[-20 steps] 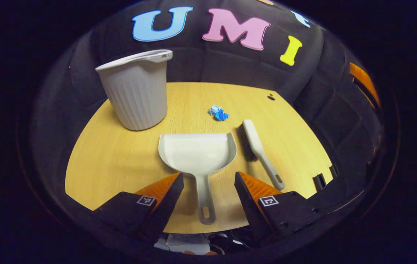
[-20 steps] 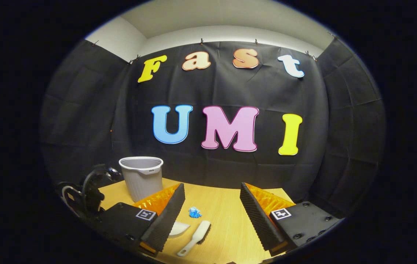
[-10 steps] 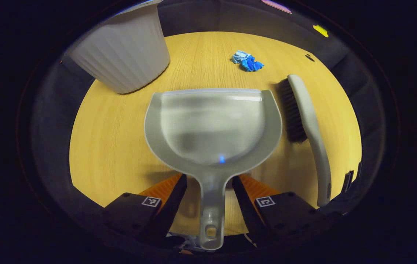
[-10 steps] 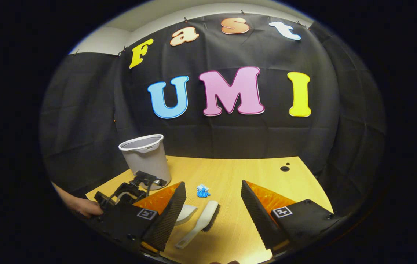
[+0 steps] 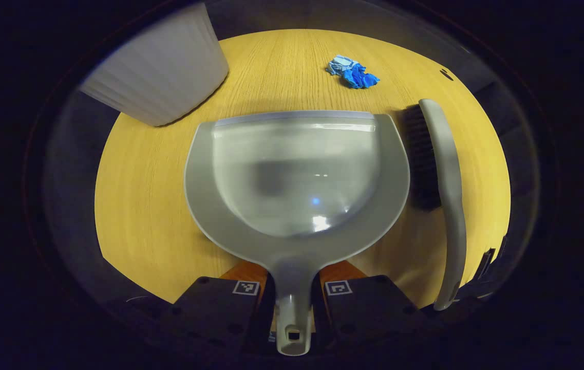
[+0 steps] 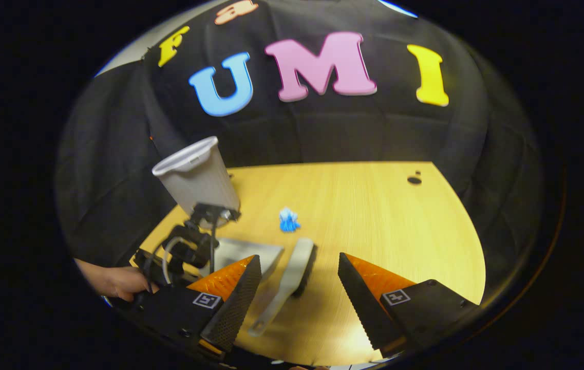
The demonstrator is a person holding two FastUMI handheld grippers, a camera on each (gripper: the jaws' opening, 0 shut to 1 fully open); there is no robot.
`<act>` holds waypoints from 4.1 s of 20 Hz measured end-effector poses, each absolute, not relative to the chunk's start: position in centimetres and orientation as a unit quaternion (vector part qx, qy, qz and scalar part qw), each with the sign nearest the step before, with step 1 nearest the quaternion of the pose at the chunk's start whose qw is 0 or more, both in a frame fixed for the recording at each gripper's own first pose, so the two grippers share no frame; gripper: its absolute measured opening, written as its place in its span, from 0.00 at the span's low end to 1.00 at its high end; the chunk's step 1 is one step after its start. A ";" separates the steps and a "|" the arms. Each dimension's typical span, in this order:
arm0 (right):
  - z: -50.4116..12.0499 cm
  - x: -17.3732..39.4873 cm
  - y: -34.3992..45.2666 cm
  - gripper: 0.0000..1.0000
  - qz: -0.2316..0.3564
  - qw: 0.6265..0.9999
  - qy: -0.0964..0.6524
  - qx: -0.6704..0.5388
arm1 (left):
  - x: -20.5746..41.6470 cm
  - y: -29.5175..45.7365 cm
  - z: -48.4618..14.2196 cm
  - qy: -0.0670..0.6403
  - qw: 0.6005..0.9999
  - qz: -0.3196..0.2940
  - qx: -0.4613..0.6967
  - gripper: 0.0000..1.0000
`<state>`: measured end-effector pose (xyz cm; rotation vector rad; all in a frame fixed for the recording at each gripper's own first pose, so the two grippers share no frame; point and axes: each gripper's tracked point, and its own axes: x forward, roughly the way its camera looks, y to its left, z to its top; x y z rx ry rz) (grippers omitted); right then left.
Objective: Pick up the small broom and dustpan from the desktop, sweep the trash into the dustpan with the broom, and then empty the trash into the garbage bin.
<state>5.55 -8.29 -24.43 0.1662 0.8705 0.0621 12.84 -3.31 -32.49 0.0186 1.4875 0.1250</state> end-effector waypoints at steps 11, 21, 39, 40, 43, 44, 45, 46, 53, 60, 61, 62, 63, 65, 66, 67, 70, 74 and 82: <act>-37.4 0.7 -3.2 0.99 -0.023 0.753 0.656 0.055 | 12.6 -2.7 -32.9 0.654 0.757 -0.006 0.004 0.29; -40.6 2.9 -5.4 0.40 -0.079 0.711 0.695 0.073 | 12.6 -2.7 -32.9 0.633 0.773 -0.019 -0.029 0.30; -40.9 24.3 -13.2 0.28 0.073 0.766 0.625 -0.130 | 14.0 1.2 -31.6 0.686 0.714 -0.067 0.119 0.29; -40.9 25.6 -14.0 0.28 0.082 0.764 0.619 -0.163 | 14.8 1.6 -31.5 0.685 0.711 -0.074 0.136 0.30; -41.5 27.1 -13.4 0.28 0.122 0.748 0.618 -0.209 | 16.8 2.9 -31.2 0.686 0.698 -0.092 0.185 0.29; -42.1 26.6 -12.5 0.28 0.137 0.740 0.626 -0.207 | 17.4 3.3 -31.2 0.686 0.693 -0.098 0.199 0.30; -42.5 25.8 -11.7 0.28 0.156 0.728 0.633 -0.210 | 18.0 3.6 -31.3 0.684 0.690 -0.104 0.214 0.29; -42.6 25.3 -11.1 0.28 0.177 0.720 0.633 -0.223 | 18.5 3.7 -31.3 0.680 0.690 -0.111 0.222 0.30; -42.2 18.4 -5.9 0.29 0.294 0.665 0.658 -0.196 | 19.4 3.2 -31.6 0.630 0.720 -0.167 0.239 0.29; -40.3 19.3 -6.3 0.29 0.301 0.681 0.661 -0.095 | 19.9 2.3 -32.2 0.583 0.770 -0.185 0.185 0.29; -39.9 19.9 -7.4 0.29 0.295 0.693 0.651 -0.100 | 19.9 2.2 -32.4 0.579 0.777 -0.182 0.167 0.29; -39.9 20.5 -8.7 0.28 0.295 0.700 0.641 -0.106 | 19.7 1.8 -32.4 0.573 0.786 -0.177 0.148 0.29; -39.6 21.0 -9.9 0.29 0.296 0.707 0.633 -0.108 | 19.4 1.3 -32.2 0.568 0.794 -0.171 0.131 0.29; -39.3 22.0 -12.1 0.28 0.291 0.722 0.620 -0.101 | 18.8 0.5 -32.0 0.556 0.809 -0.155 0.108 0.29; -39.5 22.0 -13.0 0.29 0.287 0.728 0.614 -0.097 | 18.8 -0.2 -32.4 0.551 0.816 -0.145 0.099 0.29; -40.3 21.9 -13.9 0.29 0.284 0.731 0.613 -0.096 | 18.6 -0.7 -32.4 0.546 0.822 -0.136 0.089 0.29; -42.9 21.5 -16.3 0.28 0.275 0.749 0.593 -0.104 | 18.1 -1.9 -31.2 0.538 0.834 -0.115 0.036 0.29; -43.4 20.7 -17.2 0.29 0.294 0.739 0.594 -0.117 | 21.0 -2.7 -27.7 0.512 0.855 -0.072 0.032 0.29; -42.8 20.8 -16.0 0.29 0.332 0.738 0.583 -0.067 | 27.6 2.2 -14.9 0.485 0.874 0.015 -0.005 0.29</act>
